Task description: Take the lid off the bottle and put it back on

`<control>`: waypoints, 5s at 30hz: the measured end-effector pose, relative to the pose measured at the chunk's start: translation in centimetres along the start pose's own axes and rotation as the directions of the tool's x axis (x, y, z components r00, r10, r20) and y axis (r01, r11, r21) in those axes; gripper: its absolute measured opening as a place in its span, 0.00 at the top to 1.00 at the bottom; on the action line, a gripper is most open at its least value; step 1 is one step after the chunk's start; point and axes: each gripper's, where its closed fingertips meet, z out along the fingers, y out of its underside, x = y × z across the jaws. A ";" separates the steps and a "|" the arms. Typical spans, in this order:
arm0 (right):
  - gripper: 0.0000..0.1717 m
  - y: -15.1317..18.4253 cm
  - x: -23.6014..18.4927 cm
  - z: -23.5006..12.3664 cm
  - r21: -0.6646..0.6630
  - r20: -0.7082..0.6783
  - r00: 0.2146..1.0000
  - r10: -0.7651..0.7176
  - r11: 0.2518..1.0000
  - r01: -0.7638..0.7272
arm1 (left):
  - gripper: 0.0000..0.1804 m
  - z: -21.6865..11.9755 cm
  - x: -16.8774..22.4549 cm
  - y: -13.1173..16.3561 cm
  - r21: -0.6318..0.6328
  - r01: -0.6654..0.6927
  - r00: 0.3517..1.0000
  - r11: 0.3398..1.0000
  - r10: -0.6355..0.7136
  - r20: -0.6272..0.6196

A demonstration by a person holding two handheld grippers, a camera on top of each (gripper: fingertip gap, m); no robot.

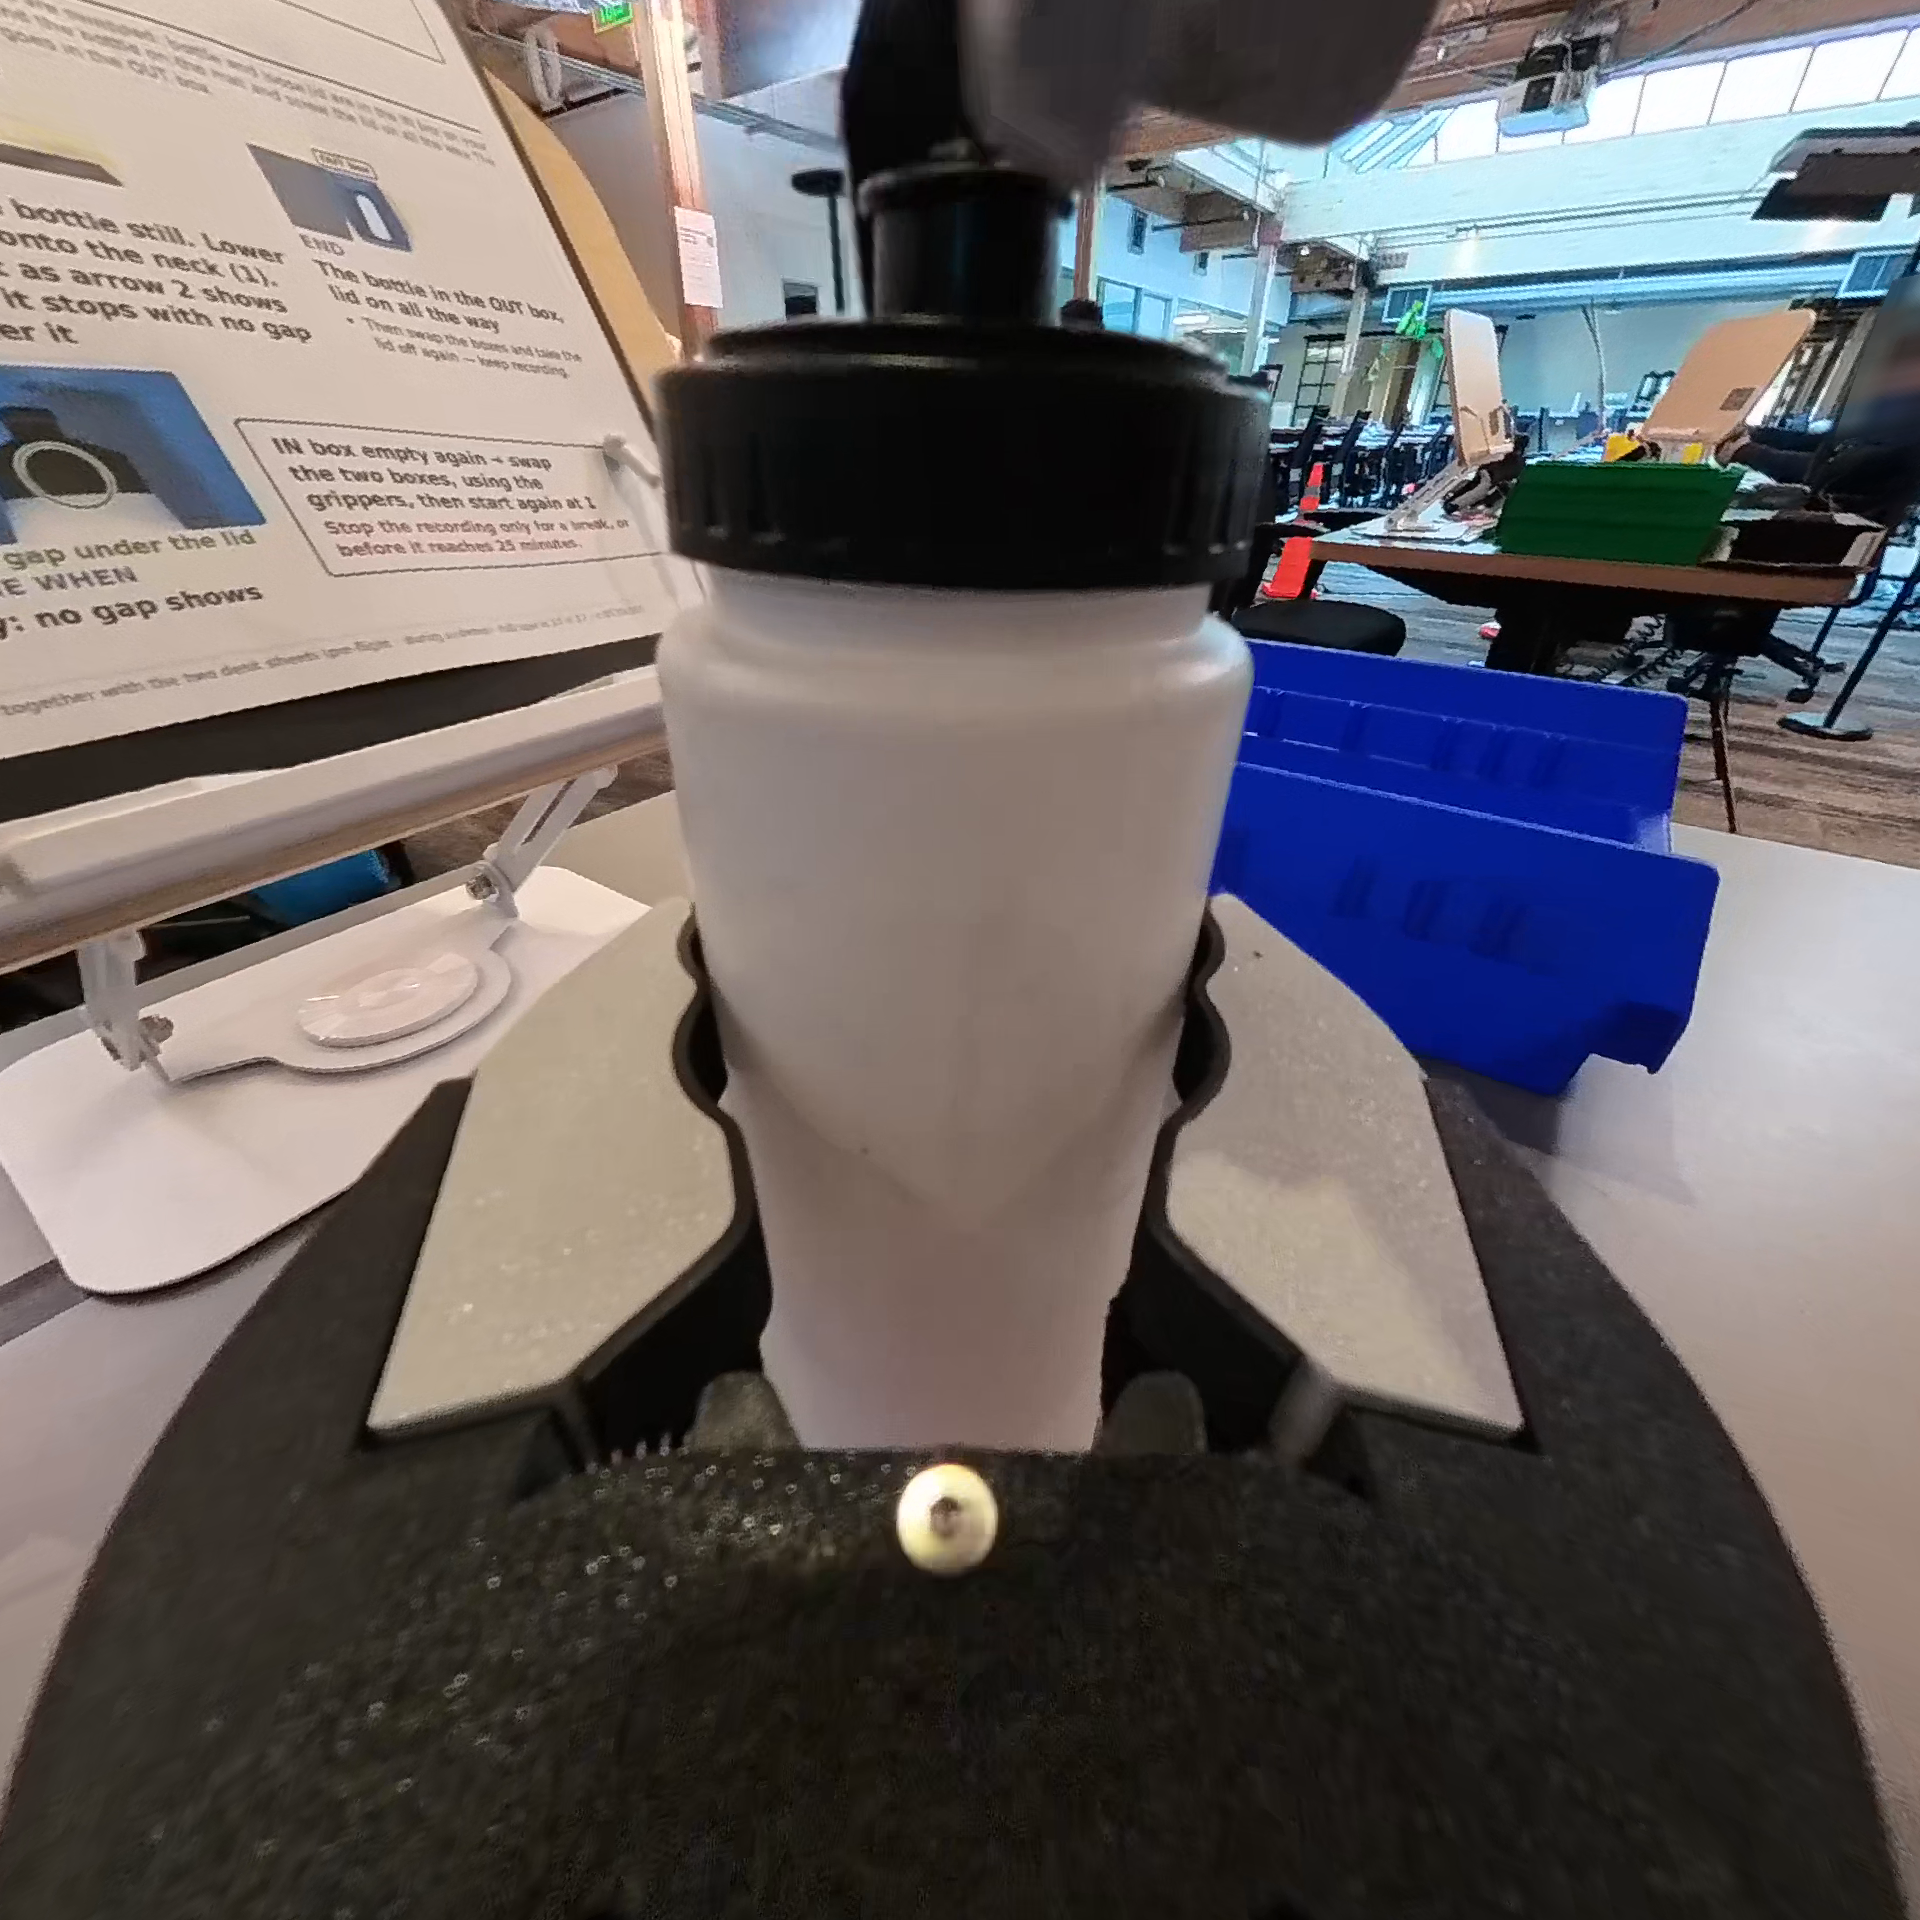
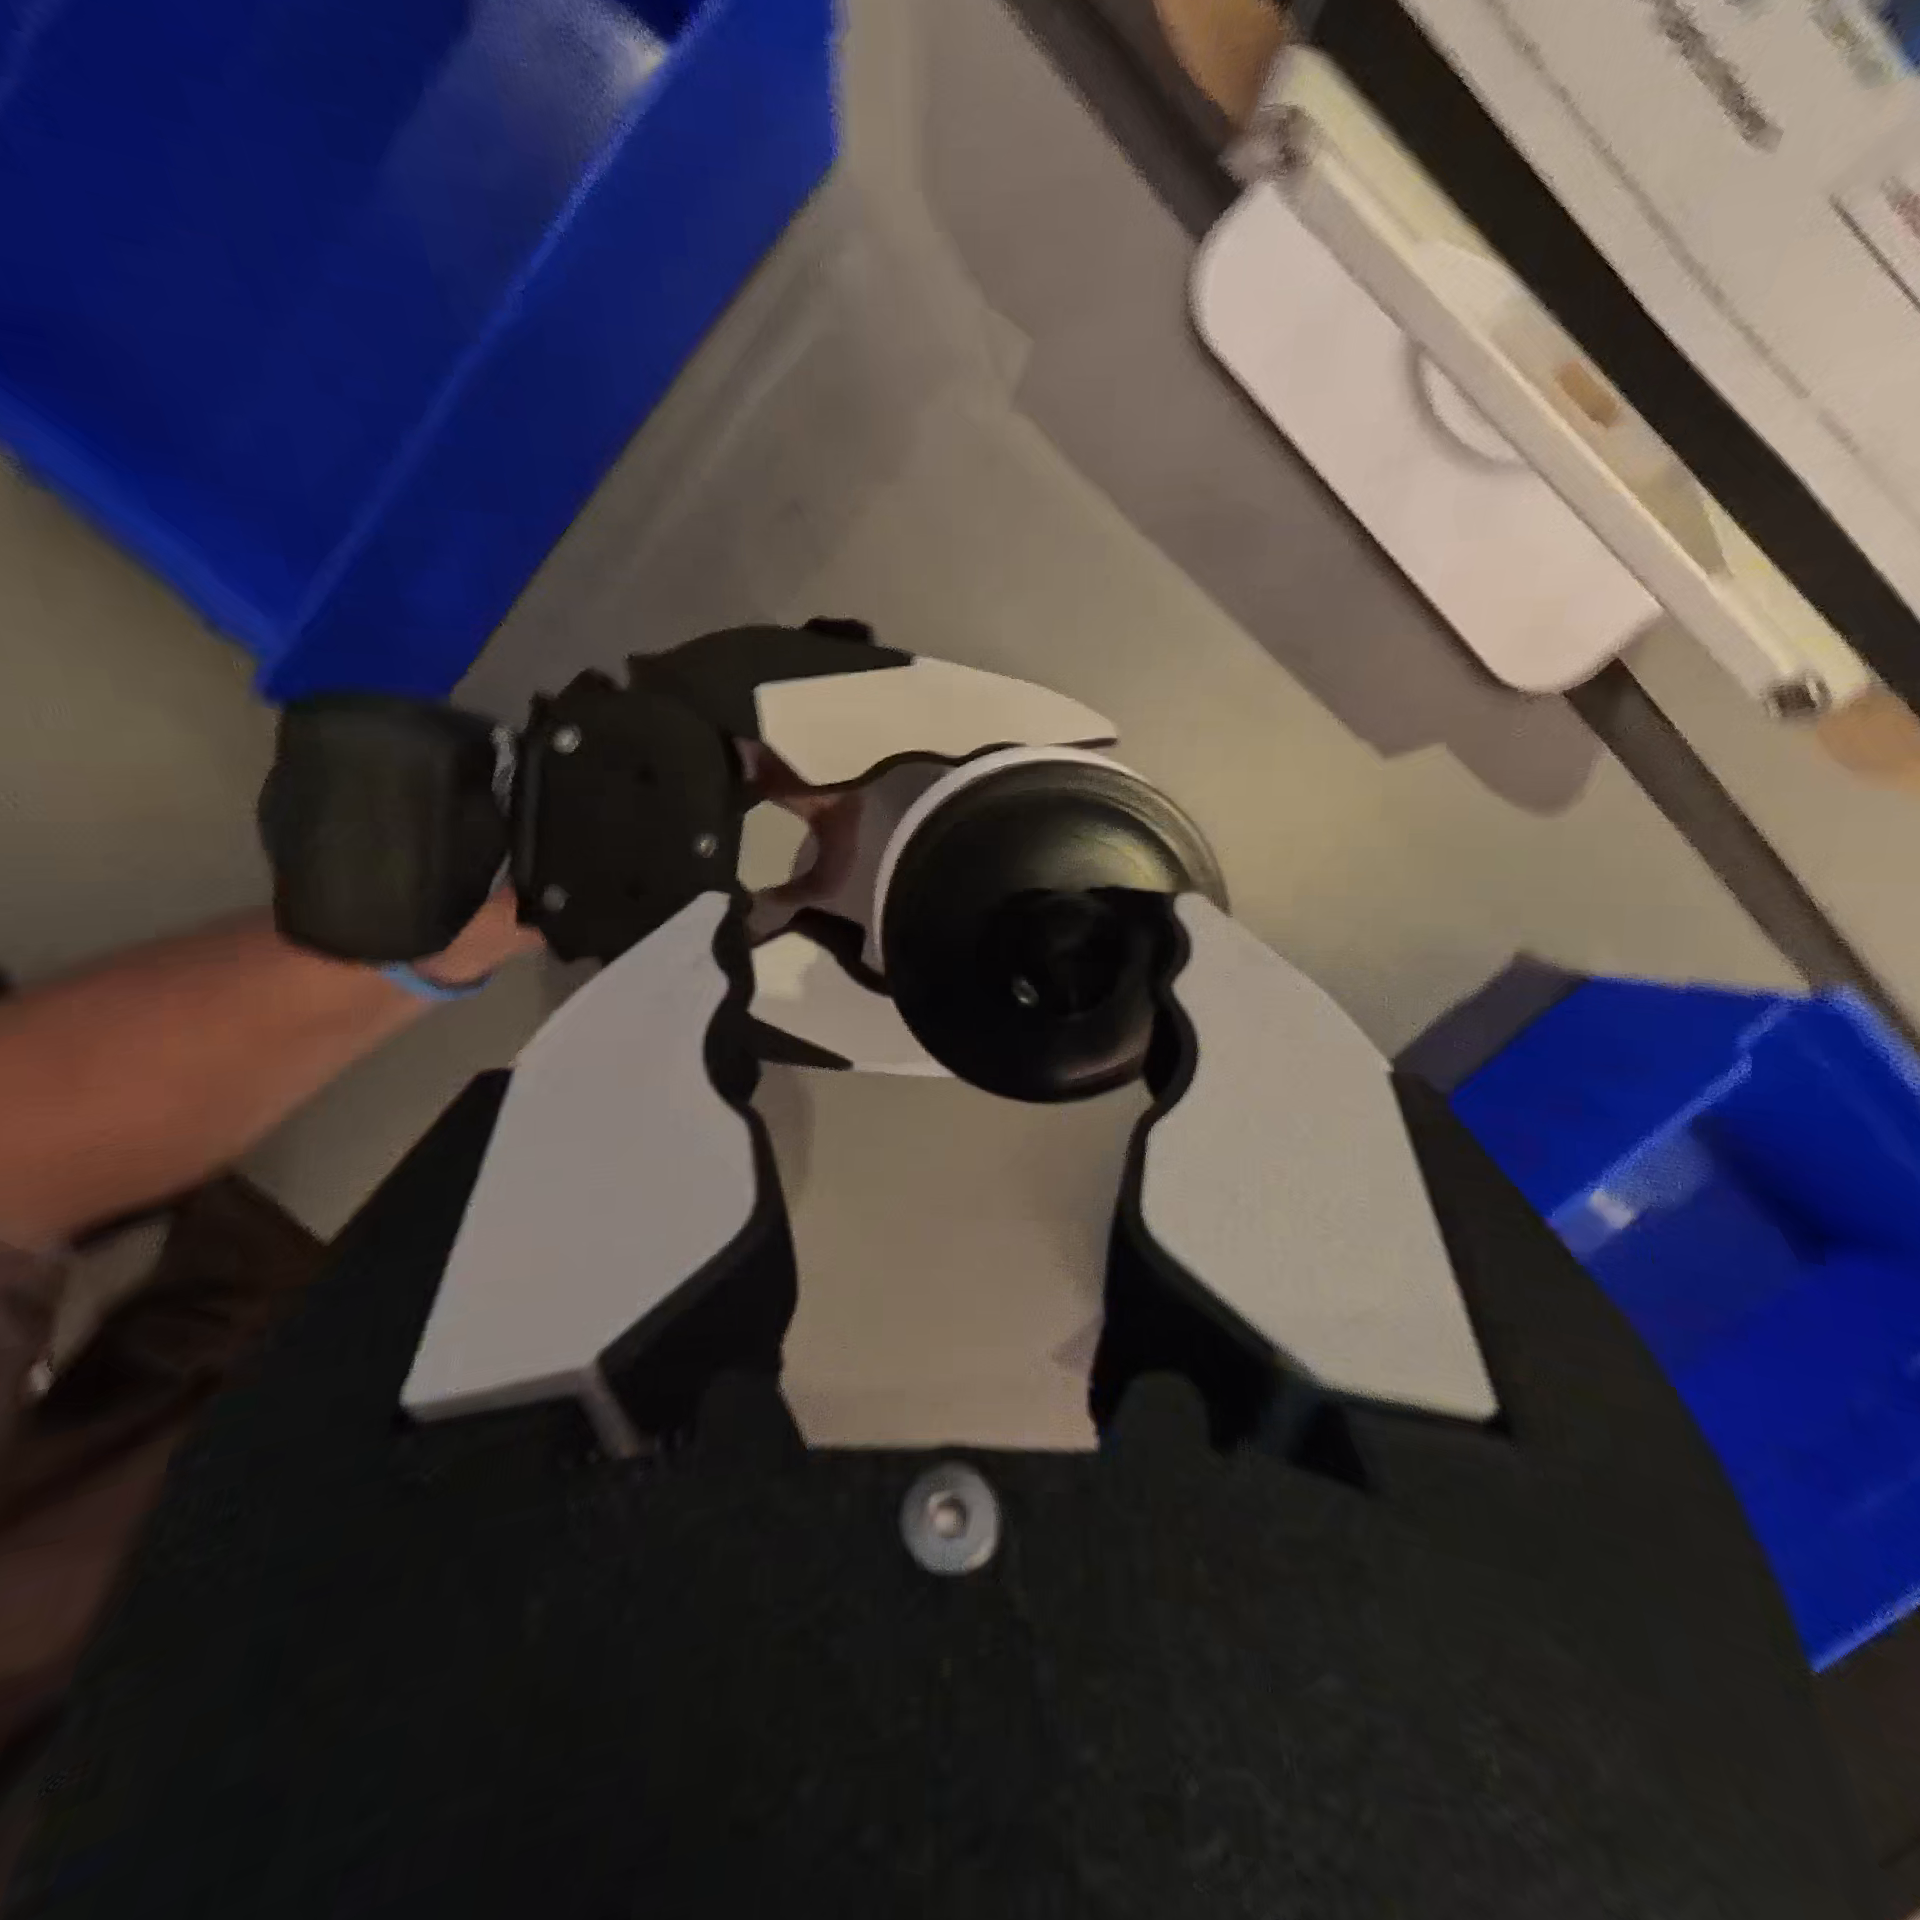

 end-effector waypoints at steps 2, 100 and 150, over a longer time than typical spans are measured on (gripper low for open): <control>0.58 0.2 0.6 -0.2 0.000 -0.043 0.994 0.099 0.995 -0.099 | 0.53 0.1 0.0 0.0 -0.002 0.001 1.000 1.000 -0.001 0.005; 0.59 1.2 2.8 1.0 -0.354 0.180 0.696 -0.695 0.615 0.705 | 0.53 -0.2 -0.5 0.4 -0.007 0.028 1.000 1.000 -0.028 -0.005; 0.31 -0.4 1.6 -0.1 -0.134 0.051 0.987 -0.153 0.978 0.159 | 0.53 -0.2 -0.6 0.8 -0.019 0.035 0.999 0.999 -0.035 -0.008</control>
